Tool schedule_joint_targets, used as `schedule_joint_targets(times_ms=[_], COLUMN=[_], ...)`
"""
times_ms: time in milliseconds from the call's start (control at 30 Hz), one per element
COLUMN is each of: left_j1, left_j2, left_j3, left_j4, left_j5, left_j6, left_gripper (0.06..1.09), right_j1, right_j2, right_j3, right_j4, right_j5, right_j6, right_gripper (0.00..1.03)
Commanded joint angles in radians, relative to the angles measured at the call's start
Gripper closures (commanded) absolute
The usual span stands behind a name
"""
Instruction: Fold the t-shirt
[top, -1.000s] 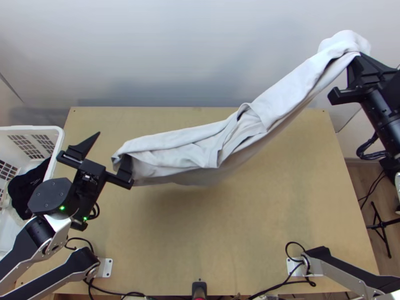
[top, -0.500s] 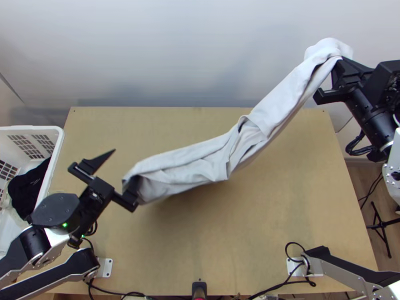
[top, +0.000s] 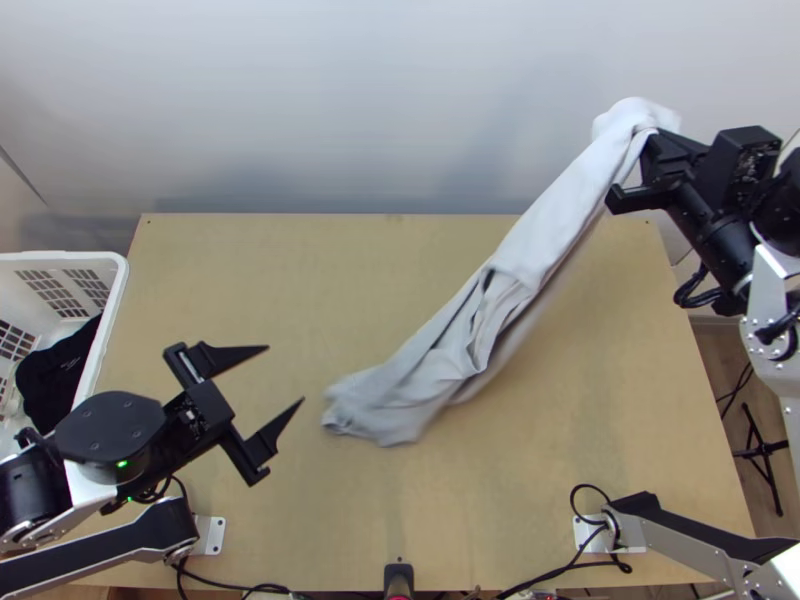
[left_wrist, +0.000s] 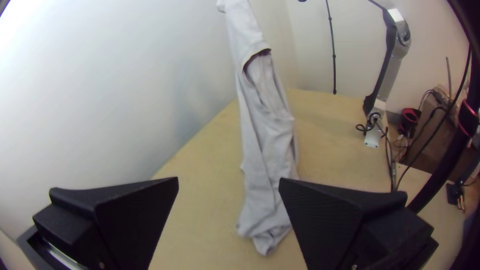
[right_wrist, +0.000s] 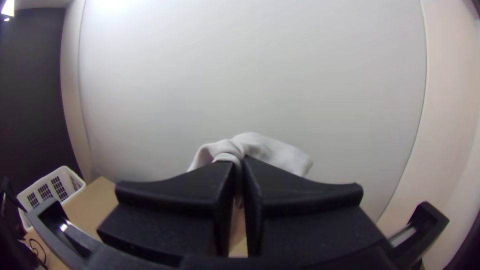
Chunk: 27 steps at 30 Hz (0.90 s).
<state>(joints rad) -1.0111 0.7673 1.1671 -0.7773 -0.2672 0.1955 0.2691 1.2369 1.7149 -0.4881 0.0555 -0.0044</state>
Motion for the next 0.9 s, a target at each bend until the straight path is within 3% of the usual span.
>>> schedule_joint_targets(times_ms=[0, 167, 367, 867], left_j1=[0.012, 0.088, 0.062, -0.046], left_j2=[0.072, 0.136, 0.207, 0.595], left_j3=[0.106, 0.091, -0.044, -0.070], left_j4=[-0.145, -0.180, -0.016, 0.510], left_j5=[0.121, 0.264, 0.267, 0.250], left_j6=[-0.111, -0.149, -0.120, -0.100], left_gripper=[0.11, 0.11, 0.11, 0.11], right_j1=[0.002, 0.002, 0.001, -0.013], right_j2=[0.016, 0.027, 0.026, 0.006], right_j3=[-0.018, -0.018, -0.031, -0.070], right_j4=[0.002, 0.002, -0.004, -0.044], right_j5=[0.000, 0.001, 0.001, 0.004], right_j6=[0.007, 0.007, 0.009, 0.018], right_gripper=[1.00, 1.00, 1.00, 1.00])
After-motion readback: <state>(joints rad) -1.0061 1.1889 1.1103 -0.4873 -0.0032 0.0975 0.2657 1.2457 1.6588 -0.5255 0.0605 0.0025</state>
